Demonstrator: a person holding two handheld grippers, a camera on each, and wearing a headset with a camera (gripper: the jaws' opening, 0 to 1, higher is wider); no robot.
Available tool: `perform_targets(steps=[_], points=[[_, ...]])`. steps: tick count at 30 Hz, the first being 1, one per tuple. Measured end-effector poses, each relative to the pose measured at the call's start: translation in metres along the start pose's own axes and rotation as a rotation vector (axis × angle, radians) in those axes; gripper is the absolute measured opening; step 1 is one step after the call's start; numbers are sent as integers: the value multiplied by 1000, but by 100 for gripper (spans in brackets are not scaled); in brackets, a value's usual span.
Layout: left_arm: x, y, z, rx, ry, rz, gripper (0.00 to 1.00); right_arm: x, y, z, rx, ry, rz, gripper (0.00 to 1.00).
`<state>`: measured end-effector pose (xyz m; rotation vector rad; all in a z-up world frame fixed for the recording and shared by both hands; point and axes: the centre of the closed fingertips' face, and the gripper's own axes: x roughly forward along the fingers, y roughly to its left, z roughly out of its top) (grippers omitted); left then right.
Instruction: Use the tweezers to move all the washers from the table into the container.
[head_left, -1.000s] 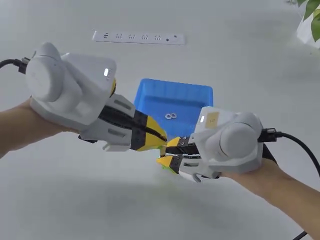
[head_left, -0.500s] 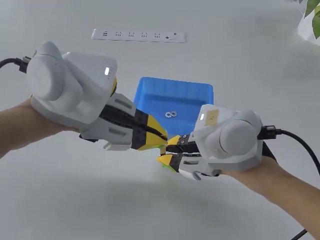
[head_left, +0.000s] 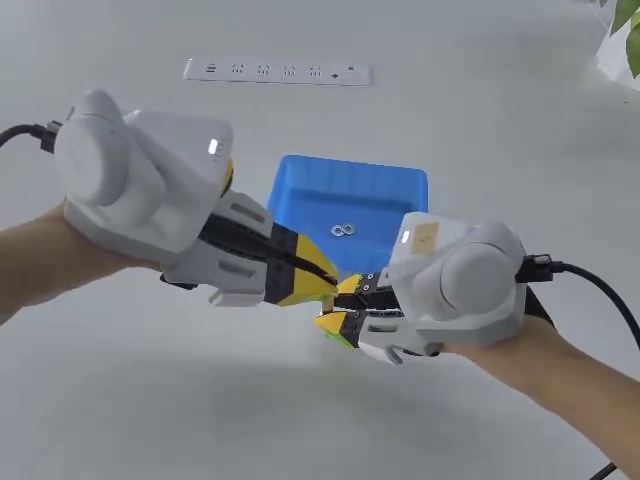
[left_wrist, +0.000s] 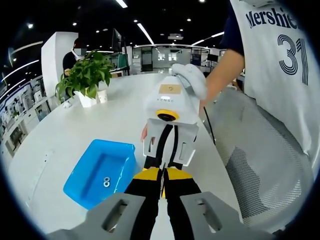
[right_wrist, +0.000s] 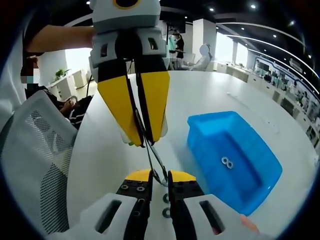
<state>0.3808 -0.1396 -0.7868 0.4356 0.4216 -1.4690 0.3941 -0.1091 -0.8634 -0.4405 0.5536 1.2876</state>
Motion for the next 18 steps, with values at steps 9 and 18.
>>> perform_targets(steps=[9, 18], points=[[-1, 1, -1, -11, -3, 0, 6, 1, 0, 0, 23, -2, 4, 12], [-1, 2, 0, -7, 3, -1, 6, 0, 0, 0, 28, 3, 4, 12]])
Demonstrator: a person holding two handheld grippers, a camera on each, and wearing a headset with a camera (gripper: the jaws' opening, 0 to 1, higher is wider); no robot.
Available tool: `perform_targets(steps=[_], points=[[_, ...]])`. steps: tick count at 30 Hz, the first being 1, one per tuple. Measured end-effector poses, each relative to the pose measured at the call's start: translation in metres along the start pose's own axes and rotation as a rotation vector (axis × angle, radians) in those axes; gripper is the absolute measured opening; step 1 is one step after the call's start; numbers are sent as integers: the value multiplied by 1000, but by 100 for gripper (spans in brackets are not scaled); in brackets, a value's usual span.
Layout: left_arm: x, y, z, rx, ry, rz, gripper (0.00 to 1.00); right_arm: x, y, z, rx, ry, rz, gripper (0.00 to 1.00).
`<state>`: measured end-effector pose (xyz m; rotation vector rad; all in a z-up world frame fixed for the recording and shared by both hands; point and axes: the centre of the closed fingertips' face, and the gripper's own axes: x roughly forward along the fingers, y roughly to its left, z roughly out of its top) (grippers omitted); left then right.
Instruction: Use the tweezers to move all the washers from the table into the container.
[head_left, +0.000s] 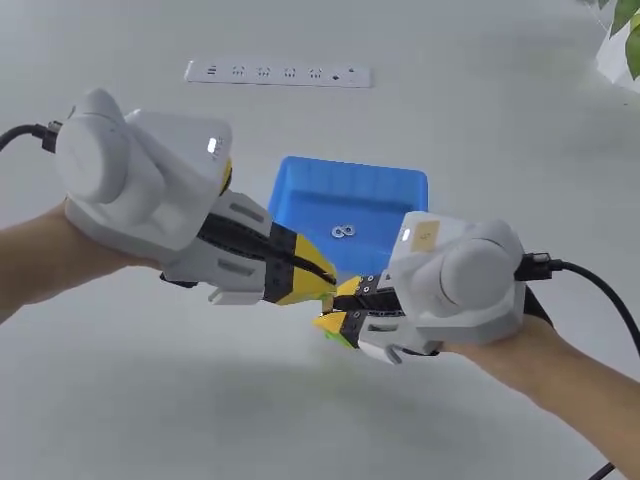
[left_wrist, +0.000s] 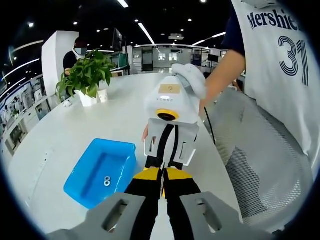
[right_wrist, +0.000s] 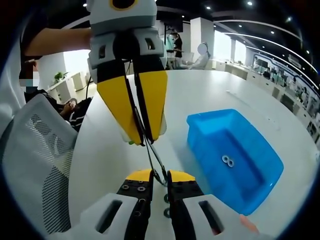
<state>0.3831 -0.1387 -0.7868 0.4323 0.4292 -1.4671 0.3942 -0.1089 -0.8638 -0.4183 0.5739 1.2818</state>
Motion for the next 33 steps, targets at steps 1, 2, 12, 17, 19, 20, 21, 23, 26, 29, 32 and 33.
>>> perform_targets(steps=[1, 2, 12, 17, 19, 20, 21, 23, 26, 29, 32, 33], points=[[0, 0, 0, 4, 5, 1, 6, 0, 0, 0, -1, 1, 0, 12], [-1, 0, 0, 5, 7, 0, 6, 0, 0, 0, 0, 0, 1, 12], [-7, -1, 8, 31, 24, 6, 6, -6, 1, 9, -11, -13, -6, 12], [-13, 0, 19, 56, 24, 9, 5, -14, 1, 19, -19, -38, -7, 12], [-16, 0, 24, 67, 19, 11, 5, -18, 0, 24, -26, -49, -11, 12], [-18, 1, 25, 71, 18, 15, 5, -19, -1, 26, -31, -52, -15, 12], [-19, 2, 28, 75, 15, 18, 5, -21, -2, 28, -38, -56, -18, 12], [-22, 4, 33, 90, 9, 26, 5, -24, -6, 34, -50, -63, -28, 12], [-28, 8, 42, 112, 4, 36, 5, -30, -11, 43, -69, -77, -39, 12], [-33, 13, 53, 147, 2, 45, 5, -37, -17, 54, -88, -96, -55, 12], [-37, 17, 60, 174, 5, 53, 5, -41, -24, 62, -104, -108, -70, 12], [-37, 19, 62, 183, 6, 55, 5, -42, -26, 64, -108, -111, -74, 12]])
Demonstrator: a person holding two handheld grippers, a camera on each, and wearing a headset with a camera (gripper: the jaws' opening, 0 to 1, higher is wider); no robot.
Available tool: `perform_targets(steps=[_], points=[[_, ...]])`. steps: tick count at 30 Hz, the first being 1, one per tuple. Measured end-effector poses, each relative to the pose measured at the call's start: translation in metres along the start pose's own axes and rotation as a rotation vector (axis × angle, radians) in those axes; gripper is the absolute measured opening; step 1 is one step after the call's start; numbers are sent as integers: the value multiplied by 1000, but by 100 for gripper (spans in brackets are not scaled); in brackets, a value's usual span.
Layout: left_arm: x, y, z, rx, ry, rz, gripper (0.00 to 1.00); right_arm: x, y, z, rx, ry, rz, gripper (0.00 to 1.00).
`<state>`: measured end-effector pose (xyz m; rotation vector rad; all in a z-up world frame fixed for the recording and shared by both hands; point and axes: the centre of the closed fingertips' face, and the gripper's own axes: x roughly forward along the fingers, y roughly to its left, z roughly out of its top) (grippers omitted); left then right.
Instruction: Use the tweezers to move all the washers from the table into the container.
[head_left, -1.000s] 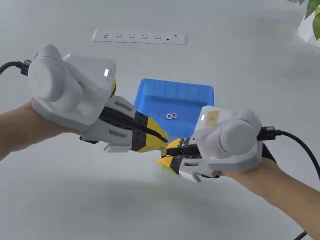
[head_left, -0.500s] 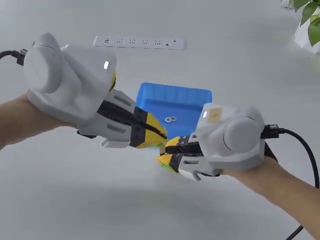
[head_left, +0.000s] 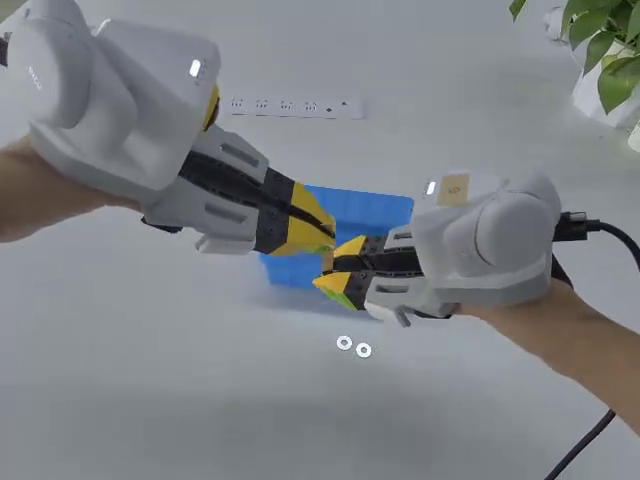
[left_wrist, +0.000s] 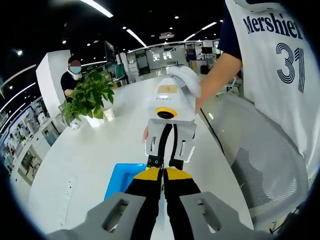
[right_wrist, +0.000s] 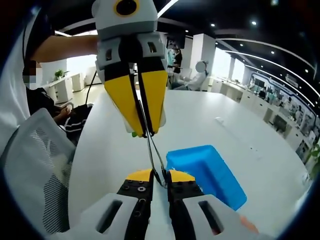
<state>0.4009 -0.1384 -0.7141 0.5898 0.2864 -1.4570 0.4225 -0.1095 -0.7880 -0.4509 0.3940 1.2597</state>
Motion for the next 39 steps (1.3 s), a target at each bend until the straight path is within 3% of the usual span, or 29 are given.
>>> perform_targets(steps=[8, 20, 34, 39], points=[[-1, 21, 4, 36, 2, 16, 5, 2, -24, 9, -29, -8, -31, 12], [16, 49, -8, 11, -12, 51, 5, 14, -48, -3, -4, 8, -54, 11], [30, 63, -29, -43, -23, 54, 5, 25, -62, -25, 35, 46, -59, 11], [35, 67, -39, -55, -6, 57, 5, 31, -66, -33, 46, 67, -58, 11]])
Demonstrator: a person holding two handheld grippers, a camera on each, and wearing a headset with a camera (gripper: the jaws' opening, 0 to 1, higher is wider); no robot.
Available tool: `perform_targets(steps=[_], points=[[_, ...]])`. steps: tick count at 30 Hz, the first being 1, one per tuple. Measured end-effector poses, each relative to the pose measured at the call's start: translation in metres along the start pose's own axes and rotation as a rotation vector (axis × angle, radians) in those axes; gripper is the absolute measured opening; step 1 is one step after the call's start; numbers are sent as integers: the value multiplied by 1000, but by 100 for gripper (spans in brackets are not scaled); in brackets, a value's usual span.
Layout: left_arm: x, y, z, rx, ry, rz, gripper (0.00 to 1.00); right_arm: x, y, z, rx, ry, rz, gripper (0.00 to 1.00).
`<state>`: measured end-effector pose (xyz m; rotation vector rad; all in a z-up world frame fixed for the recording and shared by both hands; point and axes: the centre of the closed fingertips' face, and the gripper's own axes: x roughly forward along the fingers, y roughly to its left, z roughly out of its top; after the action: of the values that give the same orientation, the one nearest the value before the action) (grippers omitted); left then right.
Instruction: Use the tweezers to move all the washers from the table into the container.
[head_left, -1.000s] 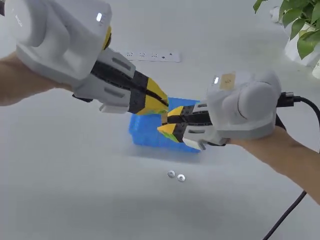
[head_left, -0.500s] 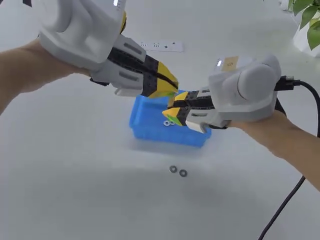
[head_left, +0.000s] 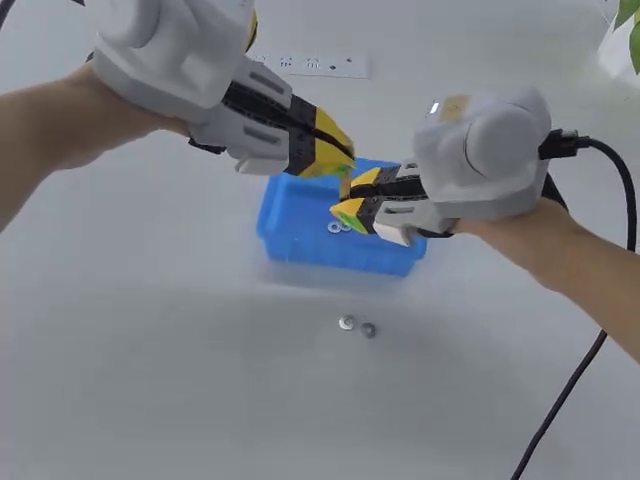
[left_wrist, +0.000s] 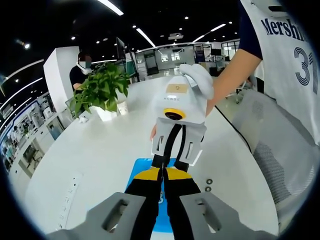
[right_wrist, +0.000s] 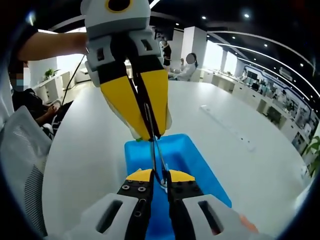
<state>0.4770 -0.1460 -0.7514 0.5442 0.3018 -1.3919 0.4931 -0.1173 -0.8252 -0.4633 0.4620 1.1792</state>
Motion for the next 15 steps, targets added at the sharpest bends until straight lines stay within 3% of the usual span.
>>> perform_targets(steps=[15], points=[[13, 6, -20, -48, 18, -1, 6, 13, -4, -19, 43, 47, 4, 11]])
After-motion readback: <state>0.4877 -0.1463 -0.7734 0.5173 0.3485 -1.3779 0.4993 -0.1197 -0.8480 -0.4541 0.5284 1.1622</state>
